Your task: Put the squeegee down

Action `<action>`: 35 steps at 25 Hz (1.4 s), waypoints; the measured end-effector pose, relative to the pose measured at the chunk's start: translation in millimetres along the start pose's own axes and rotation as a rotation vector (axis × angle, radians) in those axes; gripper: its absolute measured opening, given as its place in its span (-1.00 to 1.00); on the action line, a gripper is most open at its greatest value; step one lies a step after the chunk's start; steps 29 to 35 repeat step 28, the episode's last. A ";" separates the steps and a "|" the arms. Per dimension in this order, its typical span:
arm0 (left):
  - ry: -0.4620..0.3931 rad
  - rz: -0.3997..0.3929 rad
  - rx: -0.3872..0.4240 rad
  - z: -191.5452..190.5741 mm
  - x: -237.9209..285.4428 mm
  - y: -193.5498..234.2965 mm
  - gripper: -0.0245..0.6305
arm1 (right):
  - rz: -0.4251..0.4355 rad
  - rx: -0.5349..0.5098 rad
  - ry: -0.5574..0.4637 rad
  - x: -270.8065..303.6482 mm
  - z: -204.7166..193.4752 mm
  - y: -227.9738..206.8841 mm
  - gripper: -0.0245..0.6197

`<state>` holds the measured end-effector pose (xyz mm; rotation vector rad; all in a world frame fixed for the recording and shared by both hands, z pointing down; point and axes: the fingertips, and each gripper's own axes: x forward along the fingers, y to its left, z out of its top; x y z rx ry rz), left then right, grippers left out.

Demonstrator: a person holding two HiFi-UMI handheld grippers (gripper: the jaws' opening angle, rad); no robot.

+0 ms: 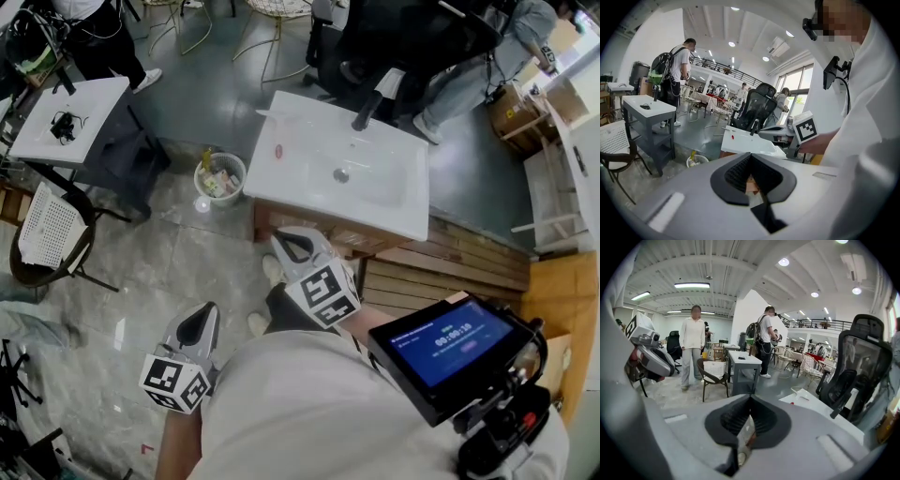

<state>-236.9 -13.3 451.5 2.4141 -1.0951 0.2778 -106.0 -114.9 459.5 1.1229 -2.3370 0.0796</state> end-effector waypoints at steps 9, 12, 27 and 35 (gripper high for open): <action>0.004 -0.010 0.015 -0.4 5.8 -6.1 -0.90 | -0.008 -0.065 -0.011 -13.7 7.2 4.0 -0.92; 0.010 -0.012 0.017 2.4 3.5 -8.8 -0.90 | -0.005 -0.076 -0.018 -18.6 11.7 6.7 -0.92; 0.025 -0.032 0.017 -5.9 11.4 -16.2 -0.90 | -0.013 -0.114 -0.034 -34.0 10.4 8.5 -0.92; 0.027 -0.032 0.015 -6.6 12.1 -17.6 -0.90 | -0.013 -0.116 -0.034 -35.6 9.8 8.2 -0.92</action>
